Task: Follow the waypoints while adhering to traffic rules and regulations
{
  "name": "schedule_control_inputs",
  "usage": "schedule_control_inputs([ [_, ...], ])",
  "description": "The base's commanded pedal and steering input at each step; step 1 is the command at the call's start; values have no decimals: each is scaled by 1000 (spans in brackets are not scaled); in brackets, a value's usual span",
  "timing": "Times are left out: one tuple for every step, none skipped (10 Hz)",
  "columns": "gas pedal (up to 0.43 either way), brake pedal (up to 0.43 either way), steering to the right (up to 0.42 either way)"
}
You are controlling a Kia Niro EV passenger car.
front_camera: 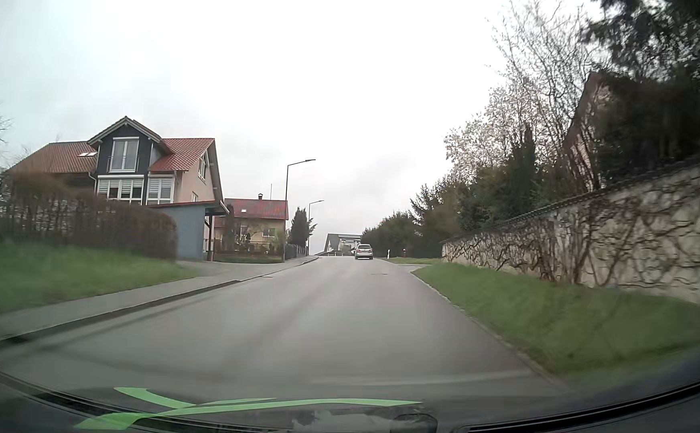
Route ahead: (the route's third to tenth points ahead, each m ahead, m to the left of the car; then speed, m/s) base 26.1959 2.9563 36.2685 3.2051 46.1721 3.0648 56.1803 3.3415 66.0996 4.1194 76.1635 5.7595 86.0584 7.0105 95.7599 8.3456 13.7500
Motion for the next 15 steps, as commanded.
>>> schedule_control_inputs([
  [209, 0, 0],
  [209, 0, 0],
  [209, 0, 0],
  [209, 0, 0],
  [209, 0, 0],
  [209, 0, 0],
  [209, 0, -1],
  [209, 0, -2],
  [209, 0, -3],
  [220, 0, -3],
  [220, 0, -4],
  [220, 0, -5],
  [228, 0, -5],
  [228, 0, -6],
  [228, 0, -6],
])
